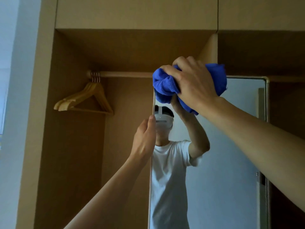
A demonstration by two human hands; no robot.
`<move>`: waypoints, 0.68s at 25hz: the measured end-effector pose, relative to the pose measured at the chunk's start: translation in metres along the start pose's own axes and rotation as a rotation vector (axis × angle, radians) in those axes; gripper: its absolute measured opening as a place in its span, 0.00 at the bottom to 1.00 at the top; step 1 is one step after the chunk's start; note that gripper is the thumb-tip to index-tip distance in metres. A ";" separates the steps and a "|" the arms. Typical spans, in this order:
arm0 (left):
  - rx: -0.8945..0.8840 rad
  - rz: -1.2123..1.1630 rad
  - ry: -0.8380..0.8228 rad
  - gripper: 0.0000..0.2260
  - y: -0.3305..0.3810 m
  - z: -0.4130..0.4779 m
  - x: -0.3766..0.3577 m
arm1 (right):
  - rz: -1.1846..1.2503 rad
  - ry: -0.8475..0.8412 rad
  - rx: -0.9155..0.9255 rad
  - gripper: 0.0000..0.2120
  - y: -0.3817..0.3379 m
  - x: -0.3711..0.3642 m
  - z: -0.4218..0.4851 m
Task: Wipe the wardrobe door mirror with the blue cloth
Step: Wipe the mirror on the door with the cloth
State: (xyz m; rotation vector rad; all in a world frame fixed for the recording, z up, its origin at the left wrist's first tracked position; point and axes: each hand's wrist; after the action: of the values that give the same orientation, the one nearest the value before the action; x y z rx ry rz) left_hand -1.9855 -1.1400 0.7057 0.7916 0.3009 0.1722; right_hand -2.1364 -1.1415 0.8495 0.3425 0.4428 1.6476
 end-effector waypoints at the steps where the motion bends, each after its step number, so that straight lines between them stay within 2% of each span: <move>1: -0.006 -0.001 0.003 0.17 -0.002 -0.002 0.001 | -0.035 0.007 0.000 0.22 -0.001 -0.001 0.003; 10: -0.036 0.000 0.093 0.28 -0.020 -0.021 0.004 | -0.020 -0.010 0.020 0.27 -0.017 -0.008 -0.028; 14: 0.025 0.026 0.137 0.29 -0.037 -0.045 0.004 | -0.008 -0.026 0.022 0.22 -0.033 -0.008 -0.059; 17: 0.057 0.024 0.159 0.28 -0.045 -0.059 0.007 | 0.009 -0.049 0.025 0.23 -0.048 -0.007 -0.086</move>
State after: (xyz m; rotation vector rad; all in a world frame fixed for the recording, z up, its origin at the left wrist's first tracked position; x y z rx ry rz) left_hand -1.9968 -1.1300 0.6328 0.8397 0.4487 0.2504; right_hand -2.1343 -1.1512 0.7513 0.4036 0.4261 1.6405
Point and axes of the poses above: each hand's wrist, its own z-axis towards the middle knuckle, its own x-axis out of the back of the hand, y = z × x, and after that the axes turned 13 degrees about -z, right-handed
